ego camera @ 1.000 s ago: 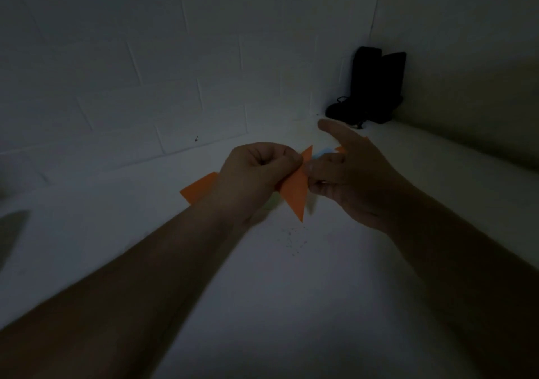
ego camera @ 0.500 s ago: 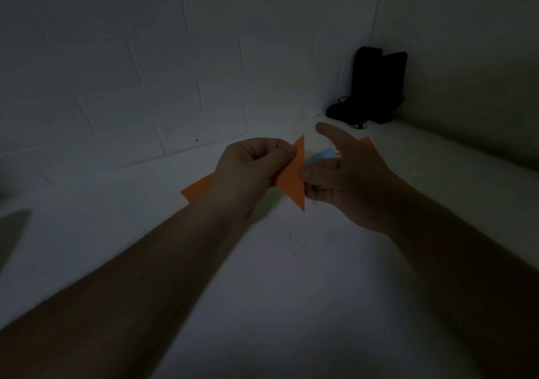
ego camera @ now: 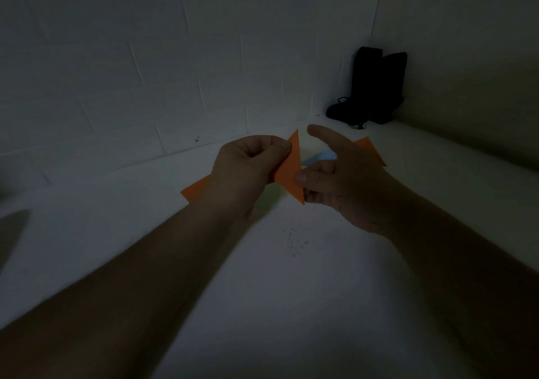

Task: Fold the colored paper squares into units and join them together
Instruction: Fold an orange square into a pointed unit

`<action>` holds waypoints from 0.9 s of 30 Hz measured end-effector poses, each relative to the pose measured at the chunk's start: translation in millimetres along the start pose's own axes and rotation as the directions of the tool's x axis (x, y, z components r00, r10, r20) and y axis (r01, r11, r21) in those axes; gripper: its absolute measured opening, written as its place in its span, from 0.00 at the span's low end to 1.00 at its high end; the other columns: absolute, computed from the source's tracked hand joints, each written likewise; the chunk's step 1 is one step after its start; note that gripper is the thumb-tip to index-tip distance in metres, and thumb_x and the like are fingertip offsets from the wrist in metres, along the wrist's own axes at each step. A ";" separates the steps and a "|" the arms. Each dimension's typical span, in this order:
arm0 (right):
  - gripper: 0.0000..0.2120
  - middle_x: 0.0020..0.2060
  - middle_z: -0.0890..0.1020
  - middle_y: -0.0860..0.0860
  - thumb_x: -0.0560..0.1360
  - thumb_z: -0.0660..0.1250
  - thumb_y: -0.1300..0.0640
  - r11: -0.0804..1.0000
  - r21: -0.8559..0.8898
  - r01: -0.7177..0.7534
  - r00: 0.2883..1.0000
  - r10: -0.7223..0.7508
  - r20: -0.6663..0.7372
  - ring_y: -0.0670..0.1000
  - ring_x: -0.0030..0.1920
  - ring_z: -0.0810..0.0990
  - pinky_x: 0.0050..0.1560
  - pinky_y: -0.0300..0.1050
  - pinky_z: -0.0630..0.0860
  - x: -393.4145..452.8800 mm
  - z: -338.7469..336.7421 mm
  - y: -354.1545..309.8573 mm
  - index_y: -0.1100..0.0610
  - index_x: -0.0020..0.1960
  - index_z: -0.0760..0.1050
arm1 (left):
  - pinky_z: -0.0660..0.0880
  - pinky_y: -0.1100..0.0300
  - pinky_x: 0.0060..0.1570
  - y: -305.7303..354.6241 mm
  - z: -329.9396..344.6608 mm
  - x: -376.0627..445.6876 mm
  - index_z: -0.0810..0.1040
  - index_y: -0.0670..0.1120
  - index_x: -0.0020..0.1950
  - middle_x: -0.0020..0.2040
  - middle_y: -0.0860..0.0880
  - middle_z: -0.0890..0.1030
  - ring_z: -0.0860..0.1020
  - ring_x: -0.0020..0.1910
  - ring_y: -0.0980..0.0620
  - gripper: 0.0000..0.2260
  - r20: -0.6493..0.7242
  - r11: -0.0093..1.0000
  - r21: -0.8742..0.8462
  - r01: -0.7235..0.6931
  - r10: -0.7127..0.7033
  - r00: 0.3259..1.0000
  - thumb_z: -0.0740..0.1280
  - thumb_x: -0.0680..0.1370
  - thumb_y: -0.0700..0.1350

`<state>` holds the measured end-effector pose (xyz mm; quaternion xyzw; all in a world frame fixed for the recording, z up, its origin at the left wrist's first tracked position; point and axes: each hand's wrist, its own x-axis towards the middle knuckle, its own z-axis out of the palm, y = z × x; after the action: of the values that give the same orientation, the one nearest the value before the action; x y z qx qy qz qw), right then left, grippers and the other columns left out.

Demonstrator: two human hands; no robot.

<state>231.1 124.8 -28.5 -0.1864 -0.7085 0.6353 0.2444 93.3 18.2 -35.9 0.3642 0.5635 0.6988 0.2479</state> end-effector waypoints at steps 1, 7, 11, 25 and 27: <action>0.38 0.40 0.85 0.61 0.74 0.73 0.67 1.000 -0.015 0.007 1.000 -0.007 0.005 0.56 0.43 0.85 0.48 0.52 0.84 0.4 -0.6 0.5 0.49 0.78 0.60 | 0.83 0.46 0.52 0.3 -0.5 0.0 0.84 0.37 0.47 0.42 0.38 0.84 0.83 0.42 0.43 0.08 -0.006 1.000 -0.005 -0.001 0.001 1.000 0.68 0.82 0.40; 0.40 0.40 0.86 0.58 0.72 0.75 0.64 0.992 -0.123 0.011 0.998 -0.003 0.058 0.53 0.41 0.86 0.43 0.45 0.83 -2.2 -1.8 0.2 0.48 0.78 0.59 | 0.82 0.43 0.53 3.6 1.2 -1.0 0.84 0.36 0.47 0.45 0.33 0.84 0.82 0.43 0.41 0.08 -0.054 0.999 -0.038 0.008 -0.010 0.999 0.68 0.81 0.39; 0.39 0.37 0.85 0.57 0.73 0.74 0.64 0.986 -0.163 0.033 0.998 -0.023 0.062 0.52 0.36 0.84 0.40 0.42 0.80 -3.0 -1.4 -0.6 0.50 0.77 0.60 | 0.83 0.49 0.50 2.9 -0.3 -0.1 0.84 0.39 0.45 0.41 0.40 0.84 0.82 0.41 0.44 0.08 -0.051 0.999 -0.039 0.019 -0.021 0.999 0.68 0.82 0.39; 0.38 0.38 0.87 0.55 0.71 0.77 0.65 0.968 -0.243 0.058 0.997 -0.067 -0.027 0.52 0.40 0.86 0.48 0.50 0.83 1.9 -13.8 0.1 0.53 0.76 0.64 | 0.80 0.59 0.45 7.2 -7.3 3.9 0.84 0.46 0.56 0.42 0.45 0.84 0.81 0.40 0.52 0.06 -0.068 1.000 0.006 0.026 -0.026 0.997 0.71 0.81 0.45; 0.37 0.38 0.86 0.55 0.71 0.76 0.66 0.973 -0.223 0.065 0.995 -0.079 -0.055 0.50 0.38 0.85 0.43 0.44 0.82 2.2 -14.7 0.0 0.53 0.75 0.65 | 0.80 0.59 0.46 6.7 -6.3 3.4 0.82 0.47 0.59 0.43 0.44 0.84 0.82 0.41 0.52 0.09 -0.026 1.000 -0.016 0.025 -0.026 0.999 0.72 0.79 0.44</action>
<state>237.9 137.9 -27.1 -0.2068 -0.7728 0.5371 0.2675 86.7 15.4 -29.3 0.3459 0.5658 0.7046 0.2523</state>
